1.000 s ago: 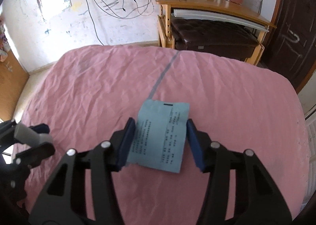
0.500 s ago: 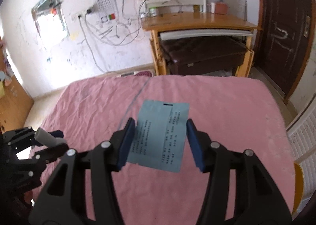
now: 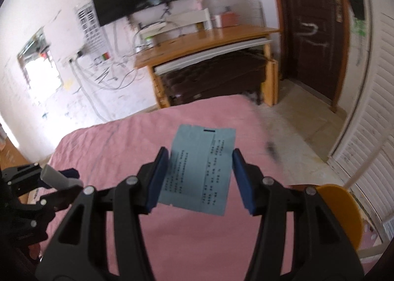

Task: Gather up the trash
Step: 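Carry the grey cup and blue paper over the yellow bin and open both tools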

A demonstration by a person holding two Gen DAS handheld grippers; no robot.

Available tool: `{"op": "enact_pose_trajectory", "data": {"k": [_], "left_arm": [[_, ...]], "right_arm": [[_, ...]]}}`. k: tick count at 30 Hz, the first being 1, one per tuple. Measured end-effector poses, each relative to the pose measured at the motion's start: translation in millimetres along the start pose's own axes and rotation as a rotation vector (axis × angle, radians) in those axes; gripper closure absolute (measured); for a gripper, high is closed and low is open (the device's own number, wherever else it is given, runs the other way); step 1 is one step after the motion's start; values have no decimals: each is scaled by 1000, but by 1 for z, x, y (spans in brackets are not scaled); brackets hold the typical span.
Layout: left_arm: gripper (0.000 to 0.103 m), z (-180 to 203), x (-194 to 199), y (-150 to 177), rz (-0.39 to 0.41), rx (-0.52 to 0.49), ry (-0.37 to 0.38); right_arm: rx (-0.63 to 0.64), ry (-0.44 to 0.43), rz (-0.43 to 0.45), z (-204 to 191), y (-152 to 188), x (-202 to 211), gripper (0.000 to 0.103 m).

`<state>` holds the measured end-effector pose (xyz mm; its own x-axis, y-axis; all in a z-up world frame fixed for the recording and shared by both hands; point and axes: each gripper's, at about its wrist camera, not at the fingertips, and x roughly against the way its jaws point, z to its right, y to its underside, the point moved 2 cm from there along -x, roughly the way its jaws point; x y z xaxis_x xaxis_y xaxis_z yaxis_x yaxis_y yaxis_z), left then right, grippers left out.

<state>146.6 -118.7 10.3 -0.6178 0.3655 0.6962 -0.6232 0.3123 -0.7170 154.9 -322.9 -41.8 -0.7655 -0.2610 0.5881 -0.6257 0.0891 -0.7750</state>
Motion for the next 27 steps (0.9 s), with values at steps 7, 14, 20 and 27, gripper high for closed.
{"op": "enact_pose_trajectory", "data": {"k": [7,14,20,27], "left_arm": [[76,73,-36,-26,-32,-66,113],[76,128,-76,-51,-71,-40,228],[76,175,-117,-58,-142,-48,275],[76,213,-154,-61,-202,-78,286]], "right_arm": [[-99,116,58,91,7,36,52],[-207,180,39,169,35,43,52],[-244,211,-24,210,63,27,42],[-316,197,-39,238,84,23,33]]}}
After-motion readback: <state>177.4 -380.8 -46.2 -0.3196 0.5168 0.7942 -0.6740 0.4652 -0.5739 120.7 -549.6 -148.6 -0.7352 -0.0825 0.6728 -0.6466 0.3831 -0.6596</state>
